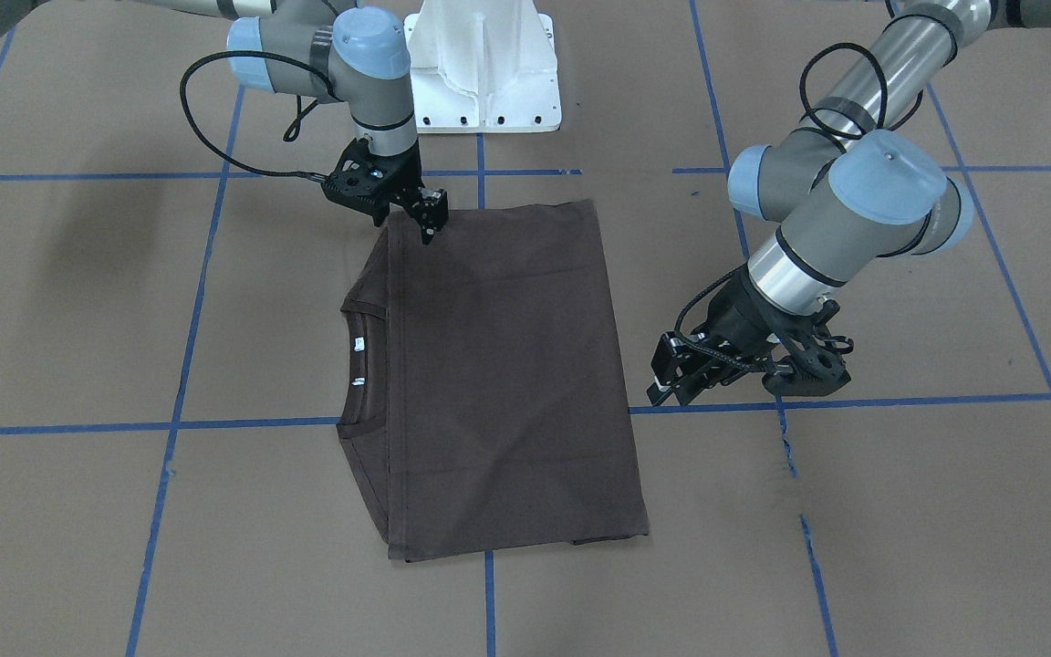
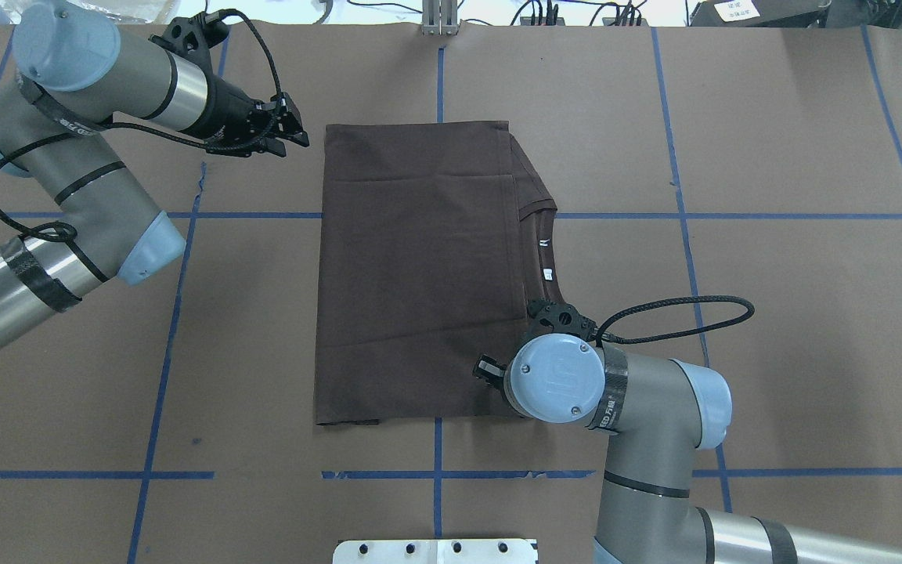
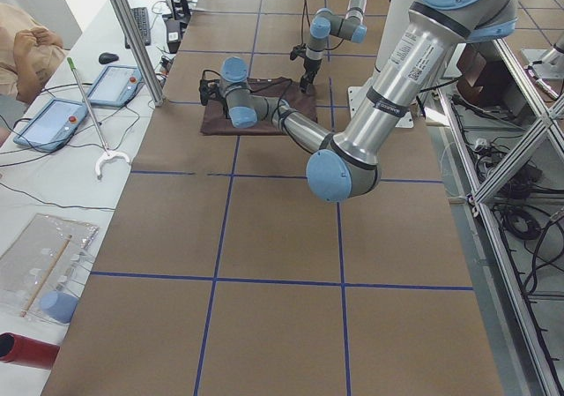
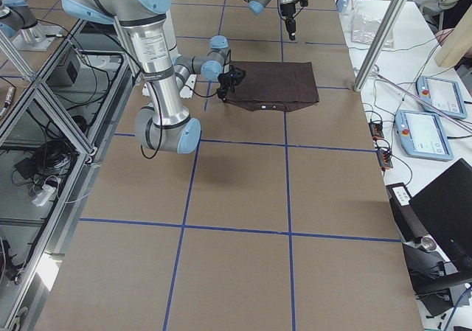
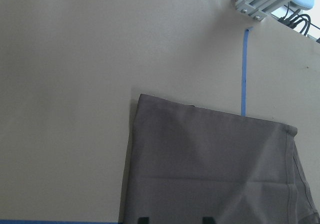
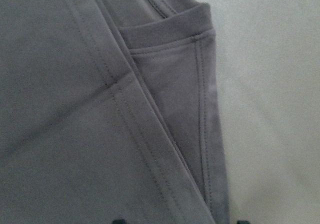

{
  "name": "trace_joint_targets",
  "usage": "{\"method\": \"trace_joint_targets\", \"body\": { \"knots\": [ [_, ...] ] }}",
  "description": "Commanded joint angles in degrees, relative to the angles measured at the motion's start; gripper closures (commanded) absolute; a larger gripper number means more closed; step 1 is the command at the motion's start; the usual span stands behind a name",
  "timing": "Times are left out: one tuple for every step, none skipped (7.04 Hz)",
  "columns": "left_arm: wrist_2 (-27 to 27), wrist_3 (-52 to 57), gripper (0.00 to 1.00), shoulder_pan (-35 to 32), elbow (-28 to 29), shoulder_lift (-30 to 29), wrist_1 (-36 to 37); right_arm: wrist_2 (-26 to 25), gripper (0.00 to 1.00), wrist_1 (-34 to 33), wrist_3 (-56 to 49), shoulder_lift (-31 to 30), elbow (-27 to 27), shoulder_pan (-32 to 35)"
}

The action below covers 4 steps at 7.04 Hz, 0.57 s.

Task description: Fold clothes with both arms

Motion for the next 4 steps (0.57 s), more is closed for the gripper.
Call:
{"method": "trace_joint_targets", "body": {
  "knots": [
    [0.00,0.00,0.53,0.04,-0.34,0.22,0.00,-0.05,1.00,0.01,1.43,-0.08,-0.15,-0.25],
    [0.00,0.00,0.53,0.04,-0.34,0.31,0.00,-0.14,1.00,0.01,1.34,-0.34,-0.24,-0.43],
    [0.00,0.00,0.53,0.04,-0.34,0.31,0.00,-0.14,1.00,-0.16,1.34,-0.08,0.11,-0.52],
    [0.00,0.00,0.53,0.04,-0.34,0.31,0.00,-0.22,1.00,-0.43,1.34,0.01,0.29,-0.34]
  ]
}}
